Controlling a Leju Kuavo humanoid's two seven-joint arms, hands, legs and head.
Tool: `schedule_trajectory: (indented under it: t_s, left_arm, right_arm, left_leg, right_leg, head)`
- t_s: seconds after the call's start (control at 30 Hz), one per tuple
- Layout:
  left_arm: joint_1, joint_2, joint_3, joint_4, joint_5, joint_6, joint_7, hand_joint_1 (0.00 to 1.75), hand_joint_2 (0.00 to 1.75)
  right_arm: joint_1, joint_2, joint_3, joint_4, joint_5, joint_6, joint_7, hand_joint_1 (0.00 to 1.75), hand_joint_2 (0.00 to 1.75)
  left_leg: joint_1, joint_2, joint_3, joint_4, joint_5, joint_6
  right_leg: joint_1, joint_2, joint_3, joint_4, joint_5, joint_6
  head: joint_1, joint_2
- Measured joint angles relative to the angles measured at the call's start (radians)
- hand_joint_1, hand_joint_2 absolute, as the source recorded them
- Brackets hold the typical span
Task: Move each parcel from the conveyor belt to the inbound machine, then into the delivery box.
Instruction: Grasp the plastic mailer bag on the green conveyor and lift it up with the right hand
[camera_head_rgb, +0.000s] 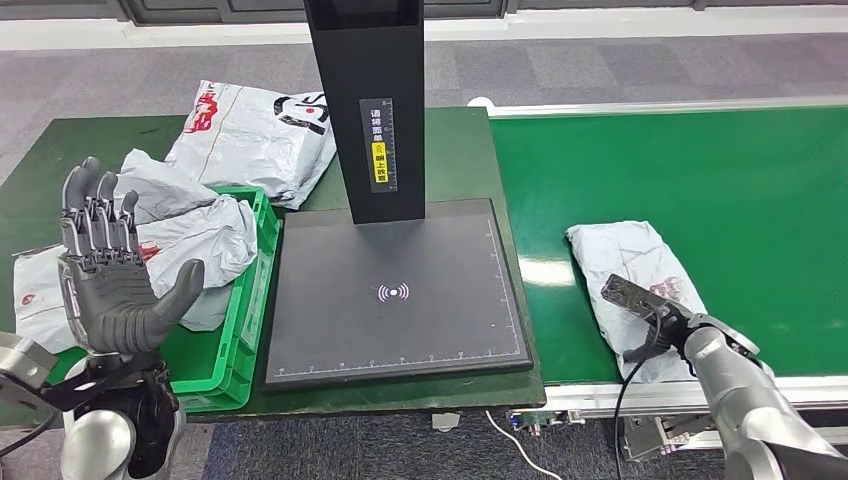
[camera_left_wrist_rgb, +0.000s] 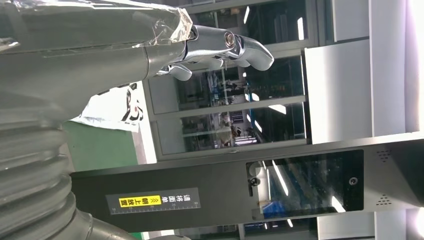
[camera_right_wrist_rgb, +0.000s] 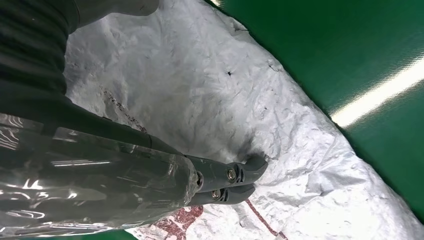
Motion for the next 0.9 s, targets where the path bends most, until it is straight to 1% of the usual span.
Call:
schedule_trajectory:
  t_s: [0.07, 0.2, 0.27, 0.33, 0.4, 0.47, 0.53, 0.9]
  left_arm:
    - [0.000, 0.000, 0.000, 0.000, 0.010, -0.013, -0.002, 0.00, 1.75]
    - [-0.001, 0.005, 0.000, 0.001, 0.034, -0.045, -0.004, 0.00, 1.75]
    - [-0.001, 0.008, 0.000, 0.001, 0.044, -0.061, -0.004, 0.00, 1.75]
    - [-0.001, 0.010, 0.000, 0.001, 0.055, -0.080, -0.001, 0.00, 1.75]
    - [-0.002, 0.011, 0.000, 0.002, 0.064, -0.100, 0.005, 0.00, 1.75]
    - [-0.005, 0.011, 0.000, 0.005, 0.069, -0.114, 0.012, 0.00, 1.75]
    - [-0.008, 0.011, 0.000, 0.008, 0.074, -0.123, 0.018, 0.00, 1.75]
    - [-0.009, 0.015, 0.000, 0.010, 0.080, -0.130, 0.027, 0.00, 1.75]
  right_arm:
    - [0.007, 0.000, -0.003, 0.000, -0.029, 0.044, -0.046, 0.00, 1.75]
    - [0.046, 0.006, -0.011, -0.001, -0.102, 0.156, -0.183, 0.00, 1.75]
    - [0.066, 0.012, -0.011, -0.002, -0.118, 0.187, -0.211, 0.01, 1.75]
    - [0.074, 0.016, -0.011, -0.002, -0.111, 0.198, -0.192, 0.89, 1.75]
    - [0.073, 0.017, -0.011, -0.002, -0.088, 0.200, -0.149, 1.75, 1.75]
    - [0.066, 0.016, -0.011, -0.002, -0.067, 0.198, -0.112, 1.75, 1.75]
    - [0.058, 0.016, -0.011, -0.002, -0.055, 0.195, -0.094, 1.75, 1.75]
    - [0.049, 0.014, -0.011, -0.006, -0.069, 0.173, -0.112, 1.75, 1.75]
  left_leg:
    - [0.000, 0.000, 0.000, 0.000, 0.000, 0.000]
    - [0.000, 0.000, 0.000, 0.000, 0.000, 0.000]
    - [0.000, 0.000, 0.000, 0.000, 0.000, -0.001]
    - [0.000, 0.000, 0.000, 0.000, 0.000, -0.001]
    - [0.000, 0.000, 0.001, 0.000, 0.000, -0.001]
    - [0.000, 0.000, 0.002, 0.000, -0.001, 0.000]
    - [0.000, 0.000, 0.003, 0.000, -0.001, 0.000]
    - [0.000, -0.001, 0.004, 0.001, -0.001, 0.000]
  right_leg:
    - [0.000, 0.000, 0.000, 0.000, 0.000, 0.000]
    - [0.000, 0.000, 0.000, 0.000, 0.000, 0.000]
    - [0.000, 0.000, 0.000, 0.000, 0.000, 0.000]
    - [0.000, 0.000, 0.000, 0.000, 0.000, 0.000]
    - [0.000, 0.000, 0.001, 0.000, -0.001, 0.000]
    - [0.000, 0.000, 0.002, 0.000, -0.001, 0.001]
    - [0.000, -0.001, 0.003, -0.001, -0.001, 0.001]
    - [0.000, -0.001, 0.006, -0.001, -0.001, 0.001]
  head:
    - [0.000, 0.000]
    - [0.000, 0.000]
    - [0.000, 0.000]
    - [0.000, 0.000]
    - [0.000, 0.000]
    - [0.000, 0.000]
    - [0.000, 0.000]
    - [0.000, 0.000]
